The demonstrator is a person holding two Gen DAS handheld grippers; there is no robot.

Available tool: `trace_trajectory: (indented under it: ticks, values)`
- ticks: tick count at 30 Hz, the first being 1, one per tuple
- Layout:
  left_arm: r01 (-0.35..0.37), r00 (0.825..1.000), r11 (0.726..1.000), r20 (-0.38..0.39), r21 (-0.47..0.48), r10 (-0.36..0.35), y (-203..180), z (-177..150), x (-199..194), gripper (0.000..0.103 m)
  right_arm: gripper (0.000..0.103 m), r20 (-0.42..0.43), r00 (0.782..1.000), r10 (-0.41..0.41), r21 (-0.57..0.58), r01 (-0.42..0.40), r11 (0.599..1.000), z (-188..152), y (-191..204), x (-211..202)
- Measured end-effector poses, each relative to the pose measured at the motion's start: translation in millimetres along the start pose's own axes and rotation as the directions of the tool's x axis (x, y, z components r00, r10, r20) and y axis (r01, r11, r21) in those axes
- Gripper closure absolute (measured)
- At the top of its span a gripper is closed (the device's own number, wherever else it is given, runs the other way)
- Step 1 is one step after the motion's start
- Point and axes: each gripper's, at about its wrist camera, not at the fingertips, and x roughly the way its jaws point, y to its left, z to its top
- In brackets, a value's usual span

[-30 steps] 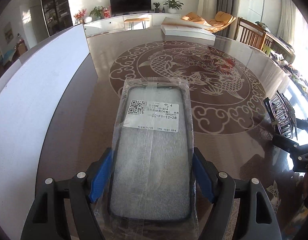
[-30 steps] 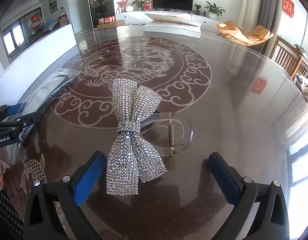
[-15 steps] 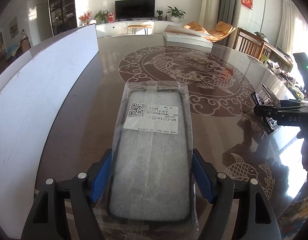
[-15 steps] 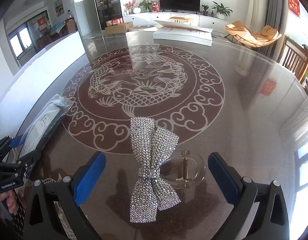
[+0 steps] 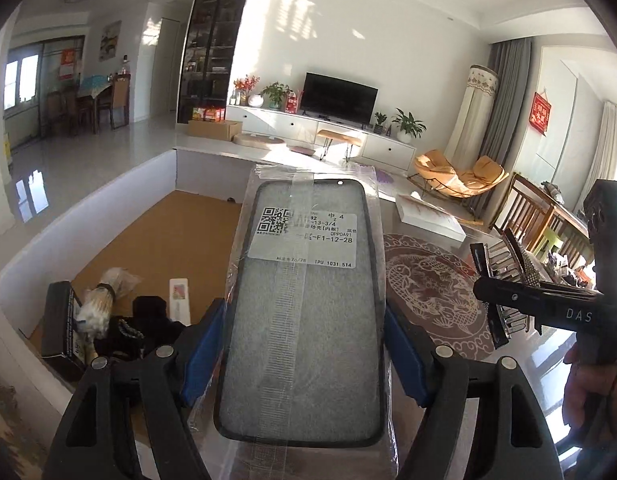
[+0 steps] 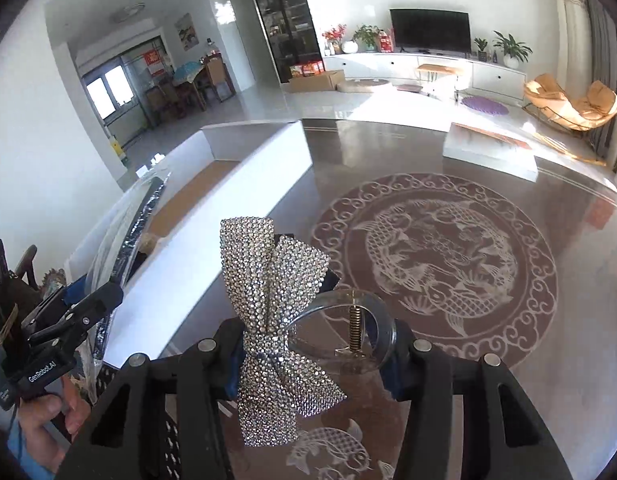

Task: Organize objects
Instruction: 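Carry both held items over the white box and open both tools to drop them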

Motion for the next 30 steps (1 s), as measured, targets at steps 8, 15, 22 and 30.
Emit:
trace_trajectory:
  ticks: [8, 15, 22, 30]
  values:
    - [-0.276, 0.944, 0.96, -0.178, 0.033, 0.278, 112, 31, 46, 0.029, 0.051, -0.091, 0.991, 0.097, -0.216, -0.114, 0.97, 51, 162, 113]
    - [-0.306, 0.911, 0.948, -0.259, 0.093, 0.32, 125, 23, 79, 0.027, 0.047, -0.242, 0.97, -0.019, -0.246, -0.043, 0.968, 43, 170, 200]
    - [-0.385, 0.9, 0.921, -0.194, 0.062, 0.39, 123, 13, 62, 0.0, 0.013, -0.173, 0.985, 0.004, -0.241, -0.046, 0.969, 47, 161, 165]
    - [-0.511, 0.826, 0.86, -0.268, 0.017, 0.496, 131, 9, 51, 0.0, 0.011, -0.133, 0.99, -0.048, -0.286, 0.008, 0.958, 60, 158, 148]
